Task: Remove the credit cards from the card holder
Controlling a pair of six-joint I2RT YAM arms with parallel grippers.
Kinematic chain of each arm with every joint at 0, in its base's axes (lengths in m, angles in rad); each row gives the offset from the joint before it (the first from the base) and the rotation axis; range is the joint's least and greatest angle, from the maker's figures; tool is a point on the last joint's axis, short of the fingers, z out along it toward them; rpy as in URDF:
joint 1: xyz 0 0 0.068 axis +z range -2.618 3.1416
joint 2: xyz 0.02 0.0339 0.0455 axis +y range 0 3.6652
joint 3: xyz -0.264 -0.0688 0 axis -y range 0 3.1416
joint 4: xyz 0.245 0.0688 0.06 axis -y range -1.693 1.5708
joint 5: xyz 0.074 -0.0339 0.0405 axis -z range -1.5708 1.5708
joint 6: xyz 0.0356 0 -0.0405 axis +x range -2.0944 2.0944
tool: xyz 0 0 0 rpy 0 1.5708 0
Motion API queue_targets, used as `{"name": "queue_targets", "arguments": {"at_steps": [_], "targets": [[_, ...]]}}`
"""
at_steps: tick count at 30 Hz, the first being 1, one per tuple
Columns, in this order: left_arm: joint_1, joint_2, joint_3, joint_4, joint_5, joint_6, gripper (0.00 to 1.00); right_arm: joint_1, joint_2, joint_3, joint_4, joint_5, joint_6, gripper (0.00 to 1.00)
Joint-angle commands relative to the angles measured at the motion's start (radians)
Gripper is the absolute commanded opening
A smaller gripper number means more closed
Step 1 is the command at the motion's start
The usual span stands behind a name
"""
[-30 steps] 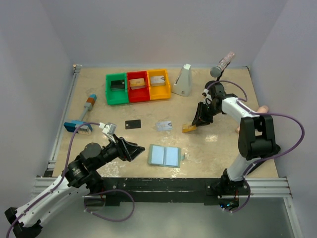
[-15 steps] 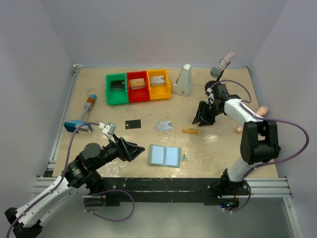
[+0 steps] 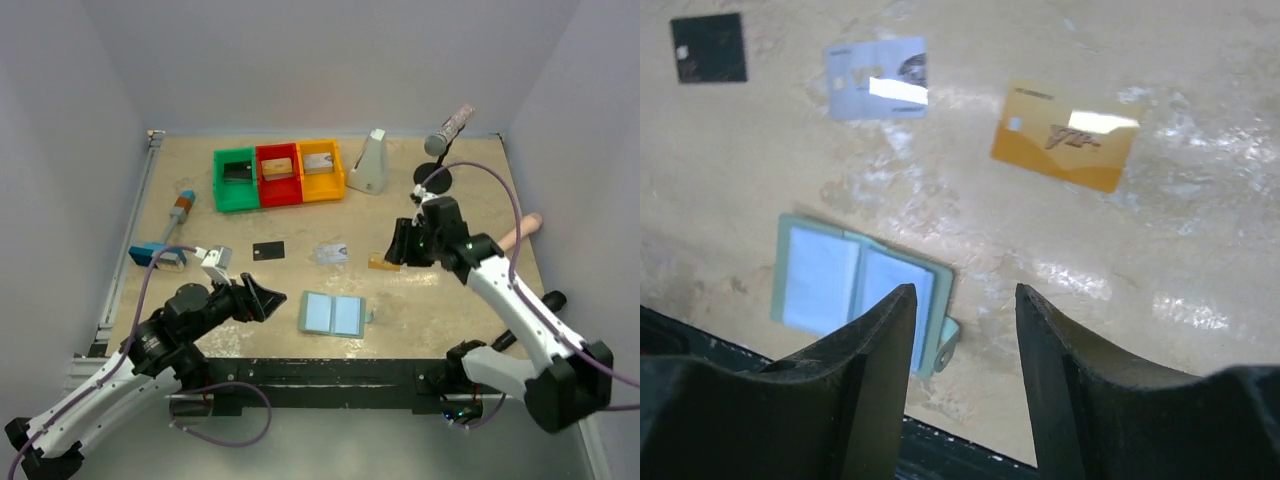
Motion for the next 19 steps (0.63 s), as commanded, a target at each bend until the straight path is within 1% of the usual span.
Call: {"name": "queue_targets", "arguments": {"at_steps": [1,3,5,8,14,19], "targets": [[0.002,0.055,0.08,-0.16,-0.143,-0.045,0.89,0.262,-0.226,-0.117,0.074,0.359,0.059,0.48],[0.004,0.076,0.105,-0.218,-0.191,-0.074,0.89,0.38,-0.371,-0.184,0.085,0.504,0.122,0.47],[0.004,0.083,0.117,-0.261,-0.222,-0.094,0.9,0.477,-0.479,-0.27,0.109,0.571,0.162,0.47],[0.004,0.072,0.114,-0.294,-0.246,-0.114,0.9,0.588,-0.552,-0.321,0.079,0.647,0.185,0.47],[0.004,0.063,0.113,-0.318,-0.281,-0.155,0.9,0.655,-0.51,-0.275,-0.009,0.689,0.179,0.46],[0.002,0.112,0.157,-0.386,-0.317,-0.158,0.91,0.657,-0.555,-0.286,0.02,0.656,0.162,0.48]]}}
